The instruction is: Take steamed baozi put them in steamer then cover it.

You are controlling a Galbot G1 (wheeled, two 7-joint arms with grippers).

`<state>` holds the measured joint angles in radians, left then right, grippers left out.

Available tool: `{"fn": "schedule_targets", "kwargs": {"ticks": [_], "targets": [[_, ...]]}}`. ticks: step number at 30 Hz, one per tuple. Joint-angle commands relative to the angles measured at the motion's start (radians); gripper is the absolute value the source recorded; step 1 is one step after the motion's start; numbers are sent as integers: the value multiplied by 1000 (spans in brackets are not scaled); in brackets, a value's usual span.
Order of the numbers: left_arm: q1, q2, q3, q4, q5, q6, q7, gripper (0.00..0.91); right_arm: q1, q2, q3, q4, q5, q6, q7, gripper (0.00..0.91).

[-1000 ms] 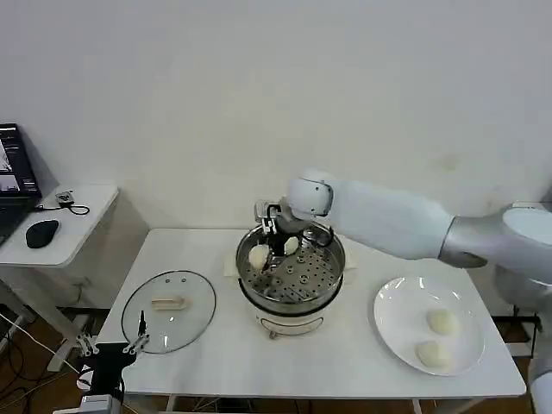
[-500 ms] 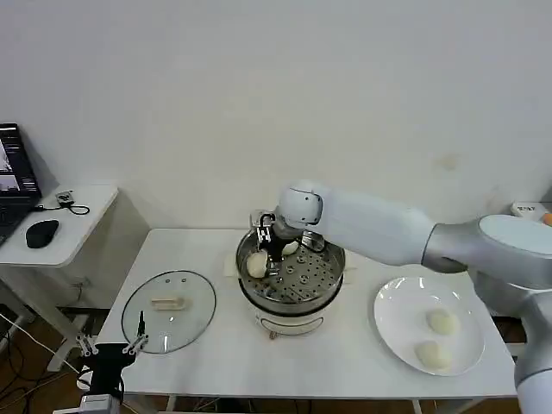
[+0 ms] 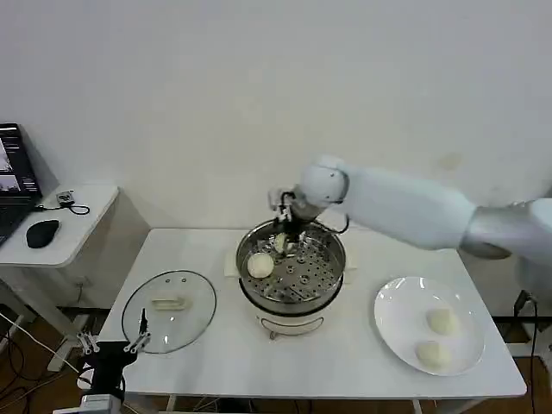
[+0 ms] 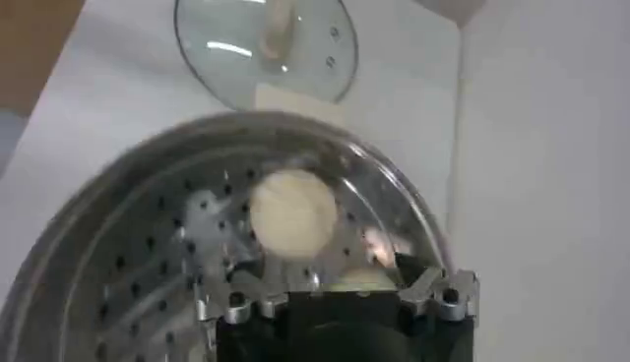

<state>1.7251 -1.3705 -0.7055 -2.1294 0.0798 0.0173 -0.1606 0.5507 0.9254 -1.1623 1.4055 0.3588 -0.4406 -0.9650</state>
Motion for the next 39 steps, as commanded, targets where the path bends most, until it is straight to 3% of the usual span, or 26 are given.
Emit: {"fn": "schedule_targets", "kwargs": {"ticks": [1,5,12,15,21,30,39], "targets": [[10,0,18,-6,9,-1,0,907,63,-351,-3,160,-67,93,-94,907],[13,-1,32,-10,18,-1,0,907,-13,-476,9,221,-165,140,-131,907],[24,0,47,-10,32,-4,0,907,-472,-665,354,277,-366,211,-165,907],[28,-1,44,-11,33,-4,0,907,-589,-699,378,290,-419,241,-169,907],[33,-10,52,-8,45,-5,-2,907,-645,-726,389,305,-443,272,-162,907],[48,-20,64,5,58,-20,-6,907,-878,-754,587,303,-481,292,-174,907],[46,-24,69,9,63,-20,-7,907,-926,-719,604,295,-485,286,-166,907]]}}
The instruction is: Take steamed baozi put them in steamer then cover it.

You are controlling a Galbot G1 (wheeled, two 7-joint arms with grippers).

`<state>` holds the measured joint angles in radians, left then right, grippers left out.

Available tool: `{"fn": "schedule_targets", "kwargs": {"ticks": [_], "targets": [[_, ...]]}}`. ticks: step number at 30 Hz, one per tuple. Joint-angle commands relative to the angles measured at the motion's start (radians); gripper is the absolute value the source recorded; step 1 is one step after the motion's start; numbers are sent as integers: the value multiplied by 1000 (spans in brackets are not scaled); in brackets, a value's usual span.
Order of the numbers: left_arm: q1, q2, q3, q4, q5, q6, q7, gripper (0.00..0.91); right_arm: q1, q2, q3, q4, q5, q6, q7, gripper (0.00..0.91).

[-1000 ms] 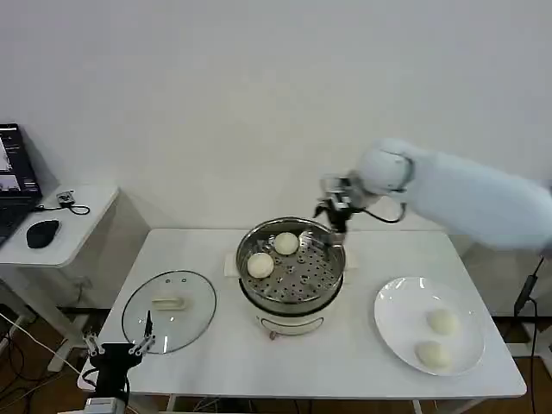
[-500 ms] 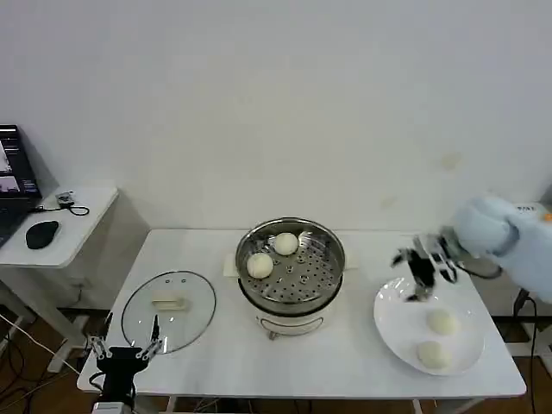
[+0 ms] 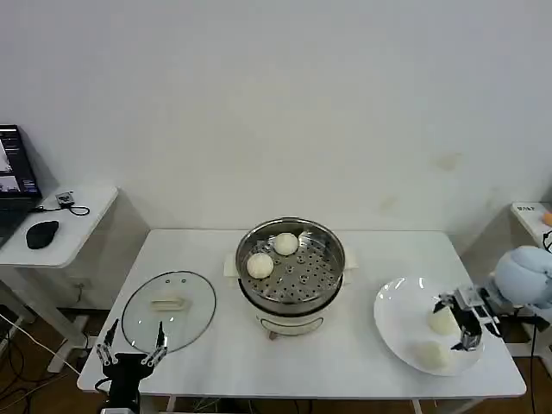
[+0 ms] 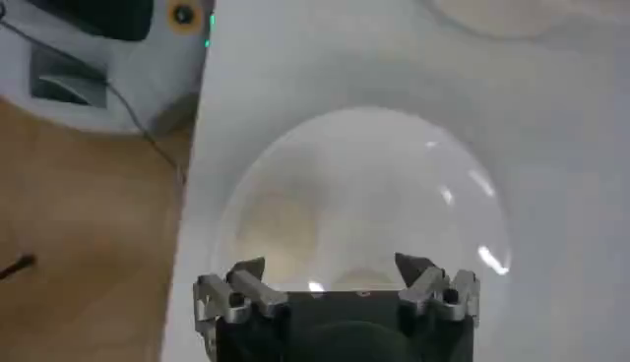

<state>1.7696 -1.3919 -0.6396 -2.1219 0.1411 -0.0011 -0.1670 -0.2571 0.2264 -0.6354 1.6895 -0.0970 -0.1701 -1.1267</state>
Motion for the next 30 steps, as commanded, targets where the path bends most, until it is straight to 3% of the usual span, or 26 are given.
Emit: {"fn": "schedule_targets", "kwargs": {"ticks": [1,19,30], "targets": [[2,-2,3,2,2,-1,-1,907,-123,-13,78,6,-29,15,-2,907],[-22,-2,-2,31,3,4,0,907,-115,123,47,-99,-65,12,19,907],[-32,0,-2,39,3,10,1,907,-107,164,29,-150,-87,8,13,796]]}}
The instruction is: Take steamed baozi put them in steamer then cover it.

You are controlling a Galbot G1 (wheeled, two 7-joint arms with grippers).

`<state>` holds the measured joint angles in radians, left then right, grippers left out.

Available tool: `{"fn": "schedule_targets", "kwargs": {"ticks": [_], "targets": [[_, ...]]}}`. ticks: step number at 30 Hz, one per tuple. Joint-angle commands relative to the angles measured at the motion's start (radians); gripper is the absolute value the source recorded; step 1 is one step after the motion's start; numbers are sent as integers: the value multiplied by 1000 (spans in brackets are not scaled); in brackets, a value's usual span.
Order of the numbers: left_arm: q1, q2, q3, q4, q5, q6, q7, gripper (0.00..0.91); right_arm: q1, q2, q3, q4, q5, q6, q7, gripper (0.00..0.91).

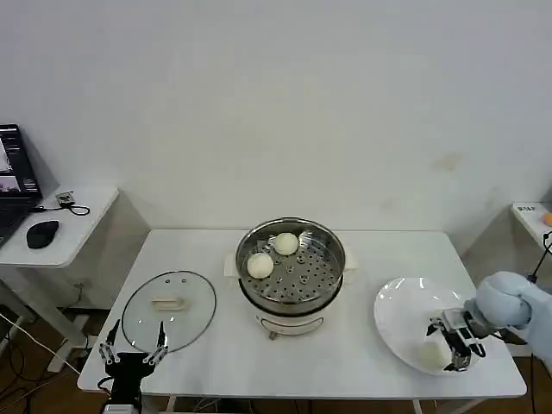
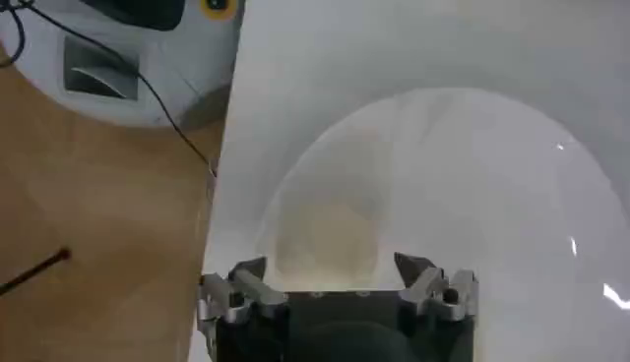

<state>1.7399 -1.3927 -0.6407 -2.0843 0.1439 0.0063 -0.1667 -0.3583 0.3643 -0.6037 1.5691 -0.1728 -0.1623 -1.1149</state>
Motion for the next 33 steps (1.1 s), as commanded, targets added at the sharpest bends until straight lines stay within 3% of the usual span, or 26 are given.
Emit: {"fn": "schedule_targets", "kwargs": {"ticks": [1,7,17,25,28,33], "targets": [[-5,0,-1,2,0,4,1,907,-5,28,-2,-32,-12,0,0,796],[-10,0,1,6,1,5,1,907,5,30,-3,-34,-5,-8,-5,705],[-8,0,-2,0,-1,5,0,907,90,4,-7,-5,36,-12,-30,685],[-8,4,-6,2,-4,2,-1,907,213,-2,71,-7,117,-11,-40,695],[-12,6,-8,0,-4,4,0,907,325,23,30,-28,139,-11,-41,695],[-15,8,-12,-9,-3,7,0,907,584,80,-141,-71,177,-15,-44,695]]}}
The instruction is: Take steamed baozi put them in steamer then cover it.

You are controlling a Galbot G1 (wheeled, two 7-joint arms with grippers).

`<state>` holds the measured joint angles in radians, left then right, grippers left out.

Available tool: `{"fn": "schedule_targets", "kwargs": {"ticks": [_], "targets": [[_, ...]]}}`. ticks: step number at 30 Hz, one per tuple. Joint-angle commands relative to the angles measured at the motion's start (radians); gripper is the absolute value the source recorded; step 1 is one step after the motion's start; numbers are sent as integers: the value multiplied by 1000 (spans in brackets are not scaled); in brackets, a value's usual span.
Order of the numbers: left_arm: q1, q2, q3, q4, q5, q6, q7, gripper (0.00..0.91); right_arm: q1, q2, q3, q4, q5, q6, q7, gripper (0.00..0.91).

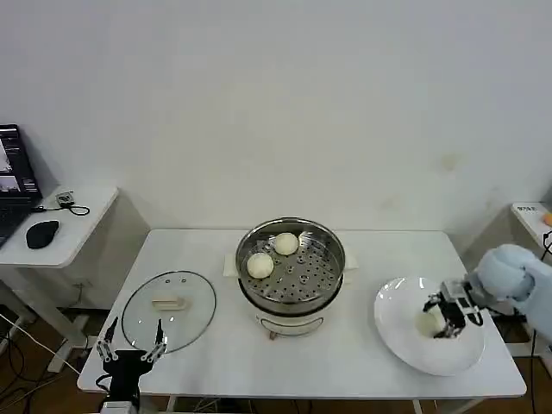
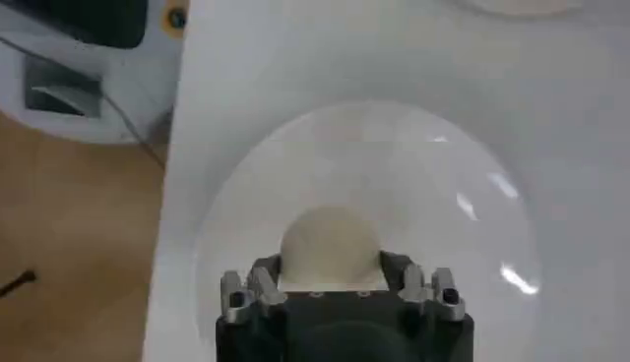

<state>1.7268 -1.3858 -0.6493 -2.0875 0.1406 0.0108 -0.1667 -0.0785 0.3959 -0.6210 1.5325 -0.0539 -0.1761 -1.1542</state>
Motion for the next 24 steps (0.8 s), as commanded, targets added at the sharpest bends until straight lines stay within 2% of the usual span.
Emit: {"fn": "schedule_targets", "kwargs": {"ticks": [1,3,8,9,11,24], "targets": [[-1,2,-5,-7,0,3,0,907,339,67,-154,-43,66,-2,-6,695],[0,2,-10,-10,-1,3,0,907,405,105,-201,-53,81,-5,-8,695],[2,4,-24,-12,-4,3,1,907,612,279,-324,-104,139,-20,2,695],[2,4,-27,-12,-5,3,0,907,623,291,-328,-106,142,-20,2,695],[4,2,-31,-16,-6,3,1,907,666,373,-367,-123,160,-26,9,695],[22,-6,-59,-39,-9,5,1,907,653,710,-426,-193,178,-21,27,695]]}}
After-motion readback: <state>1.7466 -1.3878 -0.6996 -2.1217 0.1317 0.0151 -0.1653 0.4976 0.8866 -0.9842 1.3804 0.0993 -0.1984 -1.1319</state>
